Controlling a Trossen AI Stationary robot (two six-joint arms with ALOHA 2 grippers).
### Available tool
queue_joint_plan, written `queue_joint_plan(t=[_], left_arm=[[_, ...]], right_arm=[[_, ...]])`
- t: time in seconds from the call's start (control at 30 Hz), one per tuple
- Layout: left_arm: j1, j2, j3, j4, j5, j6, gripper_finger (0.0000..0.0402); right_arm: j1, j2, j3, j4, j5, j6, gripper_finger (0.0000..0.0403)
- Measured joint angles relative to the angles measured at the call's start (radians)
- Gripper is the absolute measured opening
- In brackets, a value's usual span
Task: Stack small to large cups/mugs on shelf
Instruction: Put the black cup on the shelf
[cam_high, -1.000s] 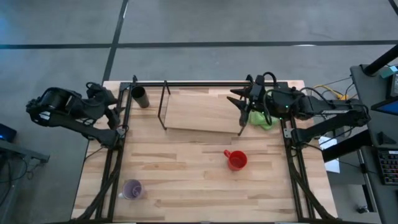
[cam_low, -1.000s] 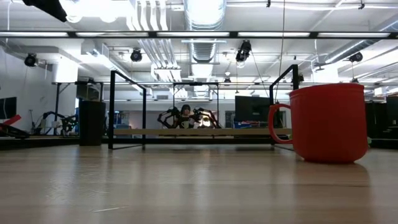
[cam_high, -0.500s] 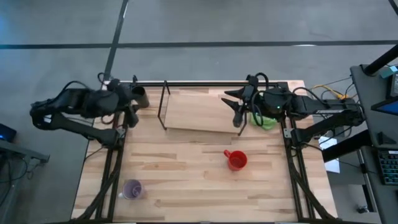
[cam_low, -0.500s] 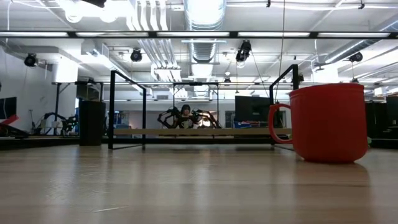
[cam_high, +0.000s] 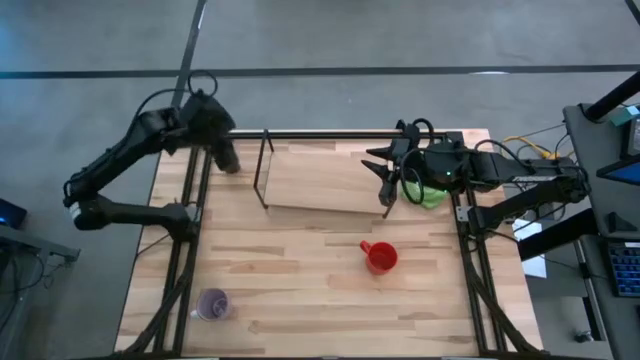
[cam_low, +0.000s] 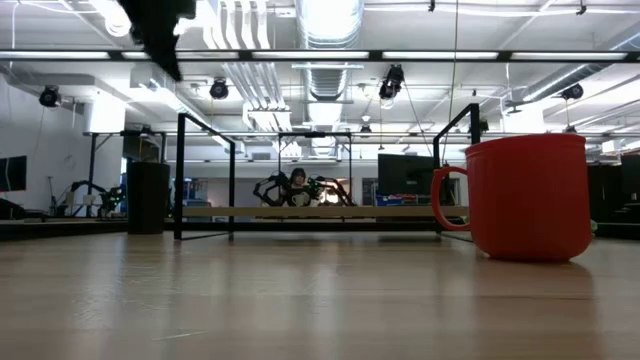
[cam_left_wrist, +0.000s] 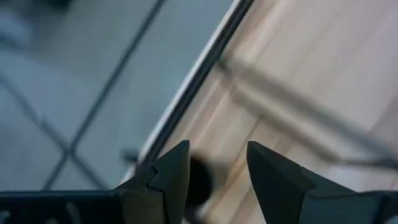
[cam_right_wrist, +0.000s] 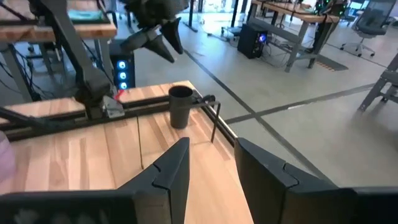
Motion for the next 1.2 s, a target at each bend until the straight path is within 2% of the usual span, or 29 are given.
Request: queue_joint_plan(t=[0.07,0.17,0.2,0.23,0.37,0.57,0.73,1.2], left_arm=[[0.109,0.016,-0.008,-0.026,0.101,0.013,0.0146],[0.235,0.043,-0.027,-0.021,0.362,0.023,0.0146],[0.259,0.055,-0.032,-0.019,0.385,0.040,0.0146],[0.273,0.071,-0.035,-0.018,0.365,0.055,0.0146],[0.289,0.144,-0.039,-0.019,0.180,0.048,0.0146],[0.288,0.246,-0.039,-0.024,0.174,0.038,0.0146],[0.291,0.312,-0.039,-0.026,0.171,-0.047,0.0146],[0.291,0.359,-0.056,-0.039,0.169,-0.149,0.0146]], right_arm=[[0.000,0.000,0.000,-0.013,0.000,0.000,0.0121],[-0.007,0.000,0.000,-0.013,0.000,0.003,0.0121],[-0.013,0.000,0.000,-0.012,0.001,0.016,0.0121],[-0.020,0.000,0.000,-0.013,0.001,0.034,0.0121],[-0.056,0.000,0.000,-0.014,0.002,0.105,0.0121],[-0.077,0.000,-0.001,-0.038,0.003,0.139,0.0121],[-0.079,0.000,-0.001,-0.039,0.003,0.139,0.0121],[-0.079,0.000,-0.001,-0.043,0.002,0.139,0.0121]])
